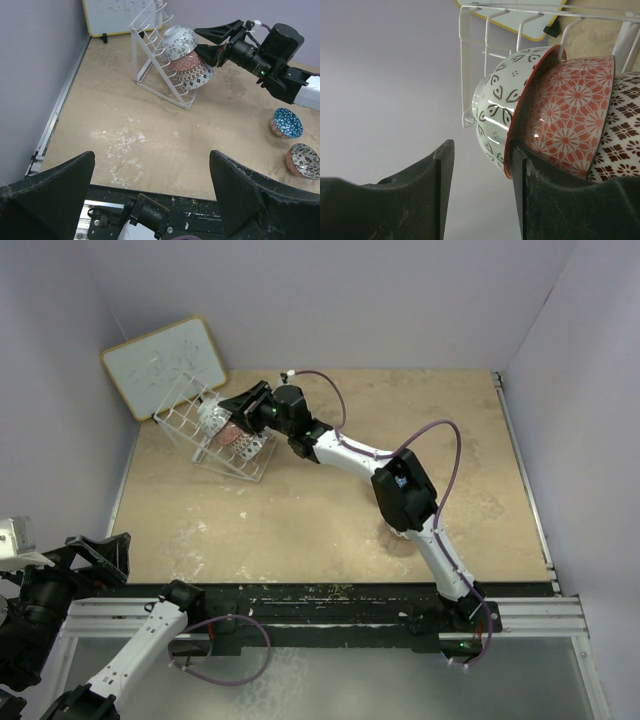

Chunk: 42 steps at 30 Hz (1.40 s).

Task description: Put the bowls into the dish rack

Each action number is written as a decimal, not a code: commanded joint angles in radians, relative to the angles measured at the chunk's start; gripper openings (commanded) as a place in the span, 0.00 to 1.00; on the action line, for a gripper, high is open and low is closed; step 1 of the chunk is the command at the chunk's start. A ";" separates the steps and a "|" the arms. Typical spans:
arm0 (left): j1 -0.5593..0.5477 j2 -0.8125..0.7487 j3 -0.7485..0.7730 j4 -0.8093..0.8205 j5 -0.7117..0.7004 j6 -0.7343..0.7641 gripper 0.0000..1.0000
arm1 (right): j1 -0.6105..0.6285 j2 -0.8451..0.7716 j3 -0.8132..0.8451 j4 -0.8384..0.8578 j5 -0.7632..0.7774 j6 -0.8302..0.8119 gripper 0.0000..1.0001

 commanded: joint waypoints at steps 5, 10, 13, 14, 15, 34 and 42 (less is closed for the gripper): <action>-0.007 -0.009 -0.005 0.022 -0.016 -0.006 0.99 | -0.003 -0.113 -0.040 -0.039 0.056 -0.048 0.51; -0.008 -0.012 -0.004 0.019 -0.017 -0.009 0.99 | -0.003 -0.132 -0.064 -0.034 0.060 -0.052 0.51; -0.008 -0.013 -0.007 0.019 -0.017 -0.009 0.99 | -0.003 -0.137 -0.070 -0.021 0.057 -0.056 0.51; -0.008 -0.015 -0.007 0.018 -0.017 -0.010 0.99 | -0.003 -0.137 -0.068 -0.016 0.055 -0.057 0.52; -0.008 -0.015 -0.008 0.017 -0.017 -0.010 0.99 | -0.002 -0.134 -0.063 -0.011 0.052 -0.058 0.51; -0.008 -0.023 -0.017 0.013 -0.015 -0.022 0.99 | 0.004 -0.122 0.008 0.012 0.008 -0.070 0.52; -0.008 -0.024 -0.013 0.012 -0.014 -0.022 0.99 | 0.005 -0.156 -0.047 0.013 0.005 -0.075 0.52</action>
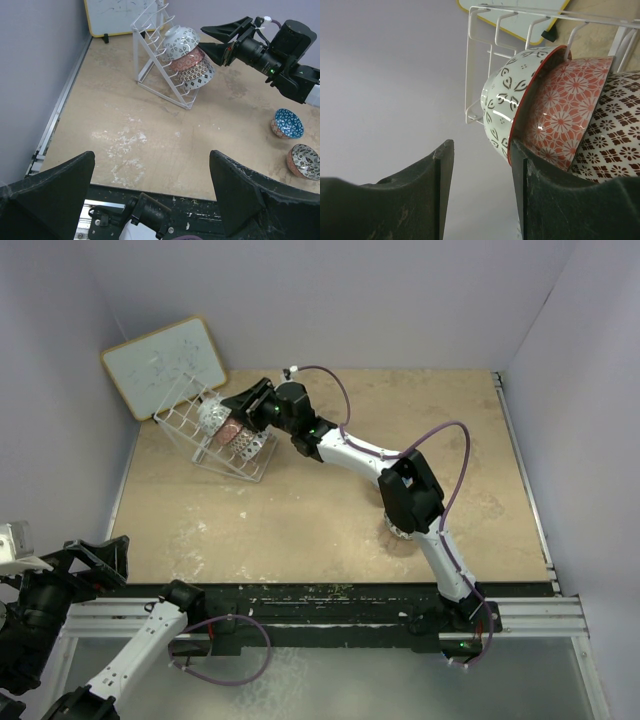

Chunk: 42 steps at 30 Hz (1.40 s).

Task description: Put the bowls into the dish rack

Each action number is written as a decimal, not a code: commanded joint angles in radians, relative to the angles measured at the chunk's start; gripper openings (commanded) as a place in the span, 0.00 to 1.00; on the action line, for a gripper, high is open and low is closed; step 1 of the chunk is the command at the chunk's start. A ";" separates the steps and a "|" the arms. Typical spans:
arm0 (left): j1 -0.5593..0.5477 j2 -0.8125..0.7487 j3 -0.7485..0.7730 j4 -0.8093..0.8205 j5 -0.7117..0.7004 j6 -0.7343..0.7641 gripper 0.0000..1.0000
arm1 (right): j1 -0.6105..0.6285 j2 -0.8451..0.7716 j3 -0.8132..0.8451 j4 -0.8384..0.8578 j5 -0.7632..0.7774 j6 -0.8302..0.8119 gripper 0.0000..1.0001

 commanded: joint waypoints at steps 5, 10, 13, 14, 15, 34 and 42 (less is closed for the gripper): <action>-0.003 0.000 0.005 0.011 -0.004 -0.018 0.99 | 0.004 -0.095 -0.035 0.049 -0.031 -0.019 0.52; -0.003 0.002 0.008 0.011 -0.003 -0.018 0.99 | 0.004 -0.108 -0.073 0.078 -0.052 -0.026 0.52; -0.003 0.004 0.008 0.011 -0.003 -0.018 0.99 | 0.005 -0.143 -0.113 0.093 -0.058 -0.039 0.52; -0.003 0.004 0.007 0.012 -0.003 -0.018 0.99 | 0.004 -0.157 -0.132 0.095 -0.058 -0.042 0.52; -0.003 0.004 0.008 0.014 -0.002 -0.018 0.99 | 0.005 -0.173 -0.155 0.103 -0.058 -0.044 0.52; -0.003 0.010 -0.019 0.055 0.012 -0.005 0.99 | -0.001 -0.716 -0.554 -0.518 0.421 -0.714 0.63; -0.003 0.017 -0.041 0.074 0.027 -0.007 0.99 | -0.047 -0.746 -0.549 -0.846 0.712 -0.862 0.66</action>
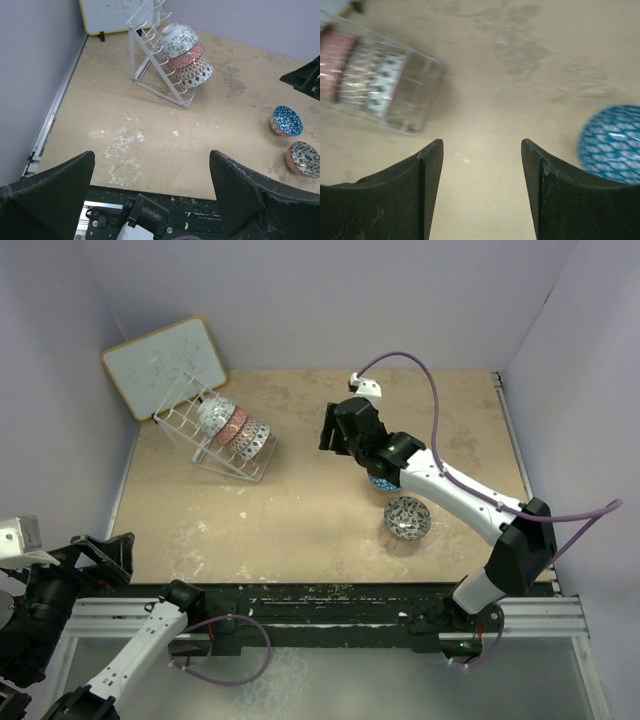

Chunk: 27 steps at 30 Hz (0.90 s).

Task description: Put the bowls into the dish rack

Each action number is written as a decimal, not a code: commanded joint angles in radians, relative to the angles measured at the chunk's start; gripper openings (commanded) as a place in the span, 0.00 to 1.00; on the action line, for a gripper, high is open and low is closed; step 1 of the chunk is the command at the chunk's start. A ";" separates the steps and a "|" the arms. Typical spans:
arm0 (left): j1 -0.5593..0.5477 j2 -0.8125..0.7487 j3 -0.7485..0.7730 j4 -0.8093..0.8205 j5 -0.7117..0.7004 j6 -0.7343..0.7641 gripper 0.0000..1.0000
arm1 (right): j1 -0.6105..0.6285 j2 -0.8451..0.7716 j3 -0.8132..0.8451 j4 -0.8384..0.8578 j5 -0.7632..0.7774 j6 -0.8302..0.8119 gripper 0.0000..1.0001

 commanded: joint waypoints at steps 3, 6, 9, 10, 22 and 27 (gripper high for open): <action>-0.003 0.013 -0.022 0.057 0.011 -0.011 0.99 | -0.084 0.045 -0.019 -0.273 0.178 -0.129 0.66; -0.003 0.015 -0.026 0.055 0.010 -0.012 0.99 | -0.118 0.063 -0.070 -0.259 0.166 -0.139 0.66; -0.004 0.018 -0.025 0.055 0.008 -0.012 0.99 | -0.140 0.102 -0.081 -0.262 0.170 -0.156 0.66; -0.003 0.019 -0.025 0.057 0.008 -0.010 0.99 | -0.146 0.118 -0.079 -0.261 0.161 -0.166 0.66; -0.004 0.011 -0.049 0.054 0.006 -0.015 0.99 | -0.153 0.244 -0.080 -0.232 0.109 -0.198 0.57; -0.003 0.012 -0.054 0.059 0.006 -0.014 0.99 | -0.154 0.274 -0.085 -0.233 0.111 -0.203 0.55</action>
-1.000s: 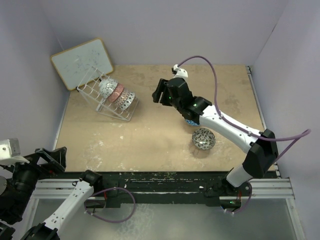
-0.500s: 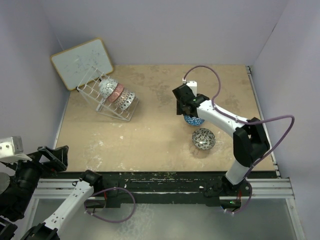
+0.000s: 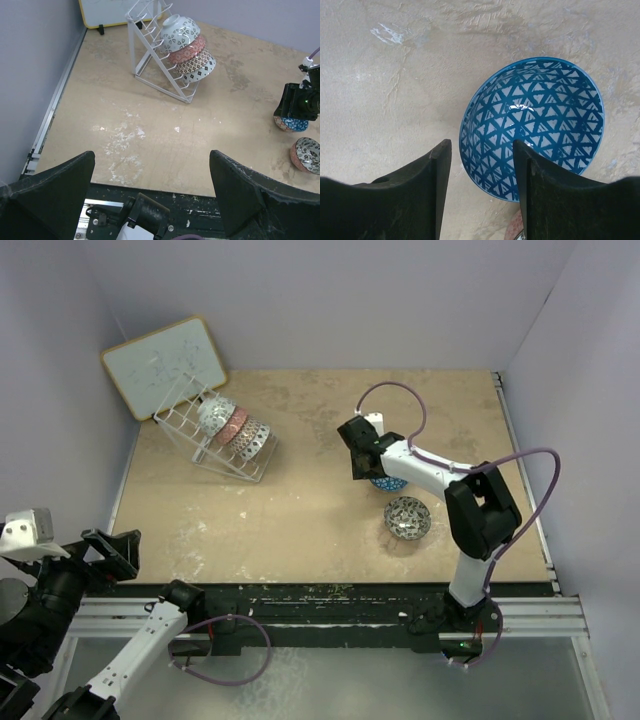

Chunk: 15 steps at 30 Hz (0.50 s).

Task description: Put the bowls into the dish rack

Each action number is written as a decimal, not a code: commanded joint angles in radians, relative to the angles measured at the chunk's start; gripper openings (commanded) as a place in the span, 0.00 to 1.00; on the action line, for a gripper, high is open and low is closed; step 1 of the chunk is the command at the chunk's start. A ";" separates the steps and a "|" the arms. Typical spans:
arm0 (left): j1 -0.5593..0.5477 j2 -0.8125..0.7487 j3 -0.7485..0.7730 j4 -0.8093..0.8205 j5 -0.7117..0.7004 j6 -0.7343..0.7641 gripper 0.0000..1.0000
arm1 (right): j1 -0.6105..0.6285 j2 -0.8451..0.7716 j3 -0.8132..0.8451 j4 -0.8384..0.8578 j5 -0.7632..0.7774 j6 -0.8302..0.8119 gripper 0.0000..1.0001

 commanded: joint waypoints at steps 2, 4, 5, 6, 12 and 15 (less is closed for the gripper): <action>-0.003 0.014 -0.004 0.039 0.000 -0.012 0.99 | 0.001 0.019 -0.005 0.006 0.003 -0.019 0.50; -0.003 0.014 -0.005 0.039 -0.002 -0.011 0.99 | 0.001 0.026 -0.007 0.007 0.000 -0.020 0.46; -0.003 0.014 -0.005 0.040 -0.002 -0.012 0.99 | 0.001 0.029 -0.007 0.007 0.000 -0.020 0.44; -0.003 0.013 -0.006 0.039 -0.002 -0.013 0.99 | 0.002 0.031 -0.007 0.007 -0.001 -0.021 0.42; -0.004 0.009 -0.011 0.039 -0.003 -0.012 0.99 | 0.001 0.019 -0.009 0.004 0.002 -0.022 0.20; -0.005 0.007 -0.011 0.040 -0.003 -0.014 0.99 | 0.001 0.009 -0.006 0.010 -0.008 -0.027 0.03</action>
